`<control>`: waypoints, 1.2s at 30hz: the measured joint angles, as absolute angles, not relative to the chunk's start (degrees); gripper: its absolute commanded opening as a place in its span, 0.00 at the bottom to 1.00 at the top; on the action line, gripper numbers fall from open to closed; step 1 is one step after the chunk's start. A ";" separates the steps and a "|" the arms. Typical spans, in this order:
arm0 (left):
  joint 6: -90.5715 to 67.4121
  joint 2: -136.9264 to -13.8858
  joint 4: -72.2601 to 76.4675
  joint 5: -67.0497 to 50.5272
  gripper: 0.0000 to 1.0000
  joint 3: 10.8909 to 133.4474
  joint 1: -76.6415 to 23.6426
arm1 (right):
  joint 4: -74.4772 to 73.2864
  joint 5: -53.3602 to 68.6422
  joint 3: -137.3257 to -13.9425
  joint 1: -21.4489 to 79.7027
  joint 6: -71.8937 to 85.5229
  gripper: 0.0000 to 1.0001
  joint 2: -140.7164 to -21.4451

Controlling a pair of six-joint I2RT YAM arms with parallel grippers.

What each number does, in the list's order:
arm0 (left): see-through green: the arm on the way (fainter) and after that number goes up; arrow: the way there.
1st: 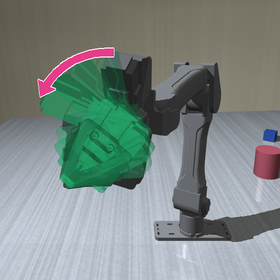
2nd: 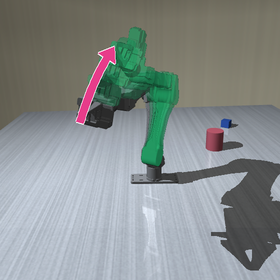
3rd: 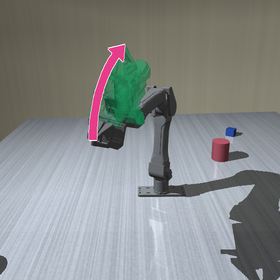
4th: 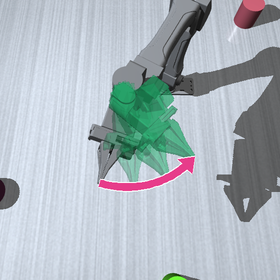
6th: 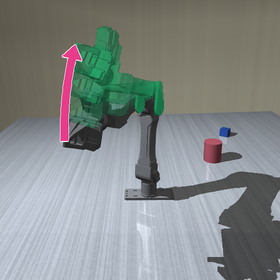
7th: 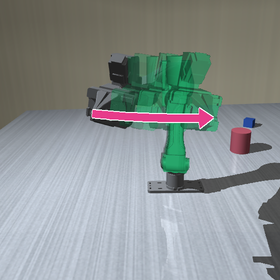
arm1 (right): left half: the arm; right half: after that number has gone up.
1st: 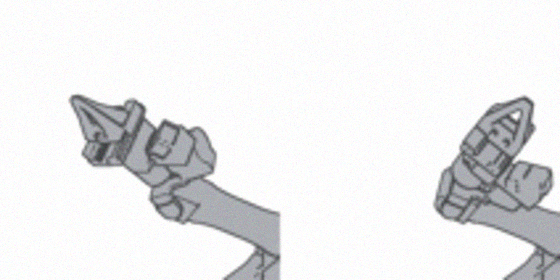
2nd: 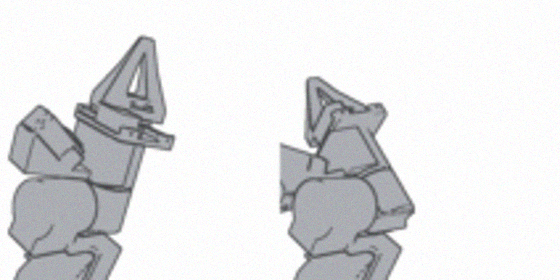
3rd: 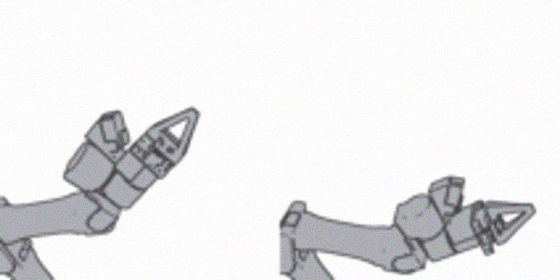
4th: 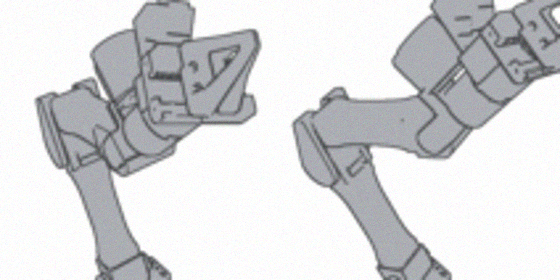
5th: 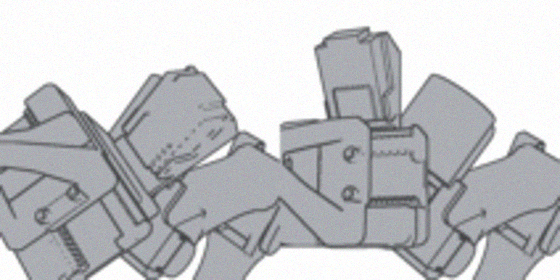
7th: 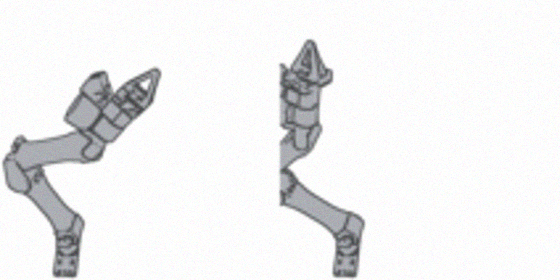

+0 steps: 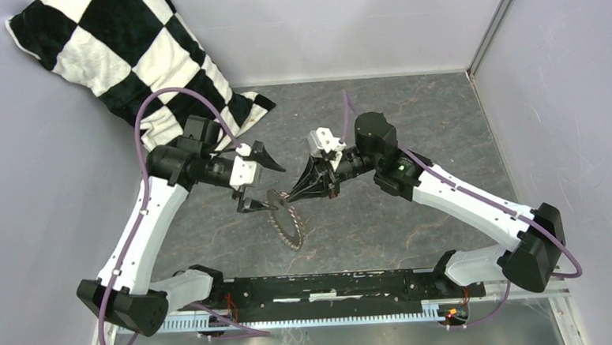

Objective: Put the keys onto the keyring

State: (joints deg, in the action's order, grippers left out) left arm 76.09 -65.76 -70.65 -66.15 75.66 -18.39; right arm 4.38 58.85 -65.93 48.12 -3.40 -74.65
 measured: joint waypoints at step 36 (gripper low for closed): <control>-7.25 -57.19 -6.52 -64.40 0.02 65.49 -20.86 | 0.69 12.43 -72.90 40.34 -6.94 0.98 -54.65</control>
State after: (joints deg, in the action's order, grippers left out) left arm -7.25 -57.19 -6.52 -64.40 65.49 -20.86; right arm 0.69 12.43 -72.90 40.34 -6.94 -54.65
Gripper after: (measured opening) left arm 0.140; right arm 0.979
